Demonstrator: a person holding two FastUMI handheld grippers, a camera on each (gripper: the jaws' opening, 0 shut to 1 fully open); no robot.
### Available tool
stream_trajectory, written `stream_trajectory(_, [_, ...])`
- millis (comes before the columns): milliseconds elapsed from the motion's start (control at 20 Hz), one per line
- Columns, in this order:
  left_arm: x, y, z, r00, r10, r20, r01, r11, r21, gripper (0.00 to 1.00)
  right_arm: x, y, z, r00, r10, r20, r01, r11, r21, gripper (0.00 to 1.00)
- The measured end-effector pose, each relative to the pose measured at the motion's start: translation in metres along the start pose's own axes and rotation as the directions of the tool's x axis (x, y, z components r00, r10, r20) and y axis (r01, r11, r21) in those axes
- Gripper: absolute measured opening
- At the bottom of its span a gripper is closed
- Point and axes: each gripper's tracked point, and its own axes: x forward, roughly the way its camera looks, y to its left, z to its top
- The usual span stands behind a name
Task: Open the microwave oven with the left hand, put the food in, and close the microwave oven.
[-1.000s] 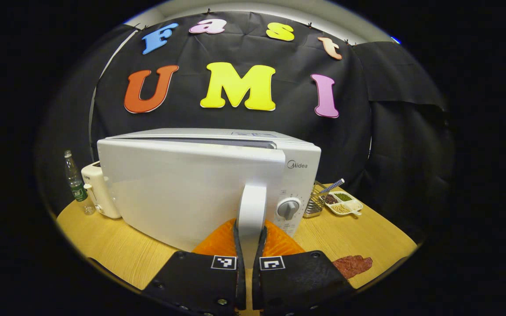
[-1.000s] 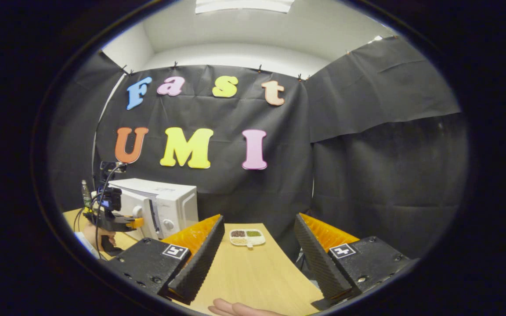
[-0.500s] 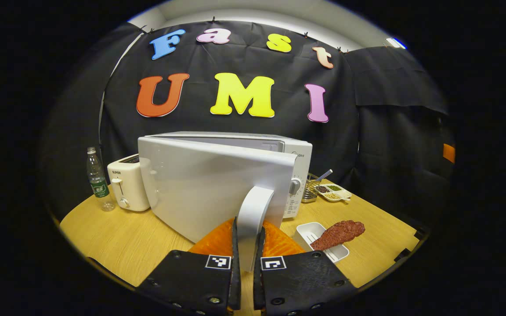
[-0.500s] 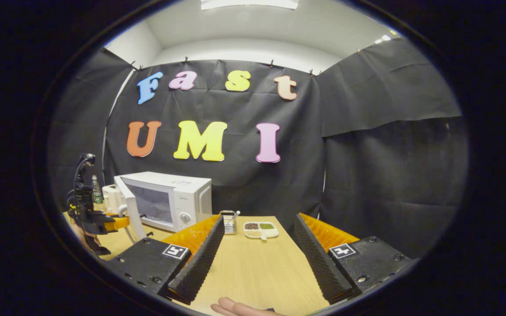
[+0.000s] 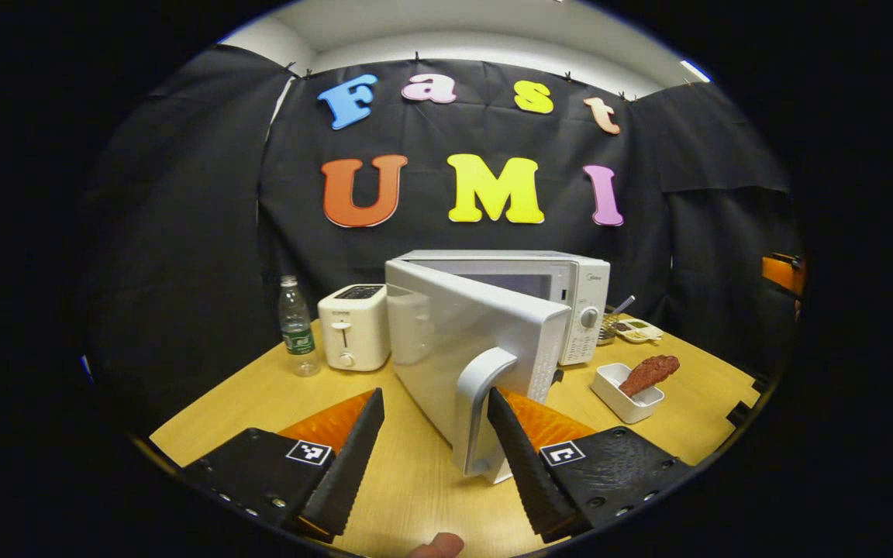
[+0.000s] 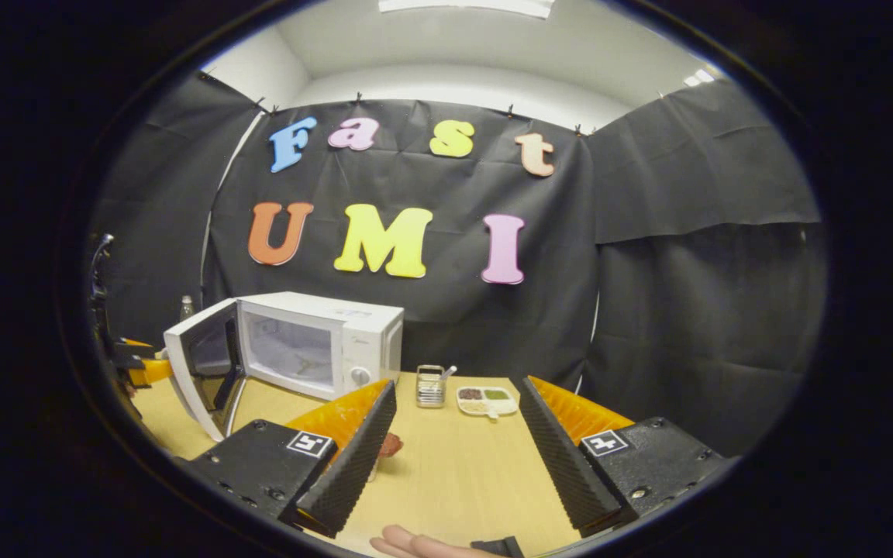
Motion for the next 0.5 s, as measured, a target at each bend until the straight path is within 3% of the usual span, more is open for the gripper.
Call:
stream_trajectory(50, [-0.011,0.006,0.002,1.000,0.011,0.005,-0.011,1.000,-0.012,0.84,0.002,0.005,-0.003,1.000,0.006,-0.011,-0.006,1.000,-0.003,0.93])
stream_trajectory(100, [-0.023,0.015,0.007,0.999,0.028,0.017,-0.027,0.999,-0.028,0.93,0.005,0.010,-0.005,1.000,0.009,-0.024,-0.009,1.000,-0.007,0.93])
stream_trajectory(250, [-0.051,0.044,0.020,0.992,0.114,0.048,-0.111,0.992,-0.057,0.95,0.016,0.021,-0.010,0.998,0.024,-0.056,-0.026,0.999,-0.024,1.00])
stream_trajectory(300, [-0.060,0.049,0.024,0.989,0.134,0.056,-0.130,0.990,-0.063,0.95,0.020,0.022,-0.010,0.998,0.027,-0.063,-0.029,0.999,-0.025,0.93])
stream_trajectory(350, [-0.067,0.050,0.030,0.988,0.137,0.067,-0.133,0.989,-0.067,0.94,0.025,0.024,-0.012,0.997,0.029,-0.070,-0.031,0.999,-0.028,0.99])
stream_trajectory(450, [-0.080,0.050,0.043,0.985,0.146,0.091,-0.139,0.987,-0.075,0.92,0.035,0.024,-0.013,0.996,0.032,-0.082,-0.035,0.999,-0.037,0.99])
stream_trajectory(500, [-0.085,0.052,0.047,0.982,0.163,0.092,-0.156,0.985,-0.075,0.81,0.041,0.026,-0.014,0.995,0.041,-0.090,-0.045,0.998,-0.036,0.99])
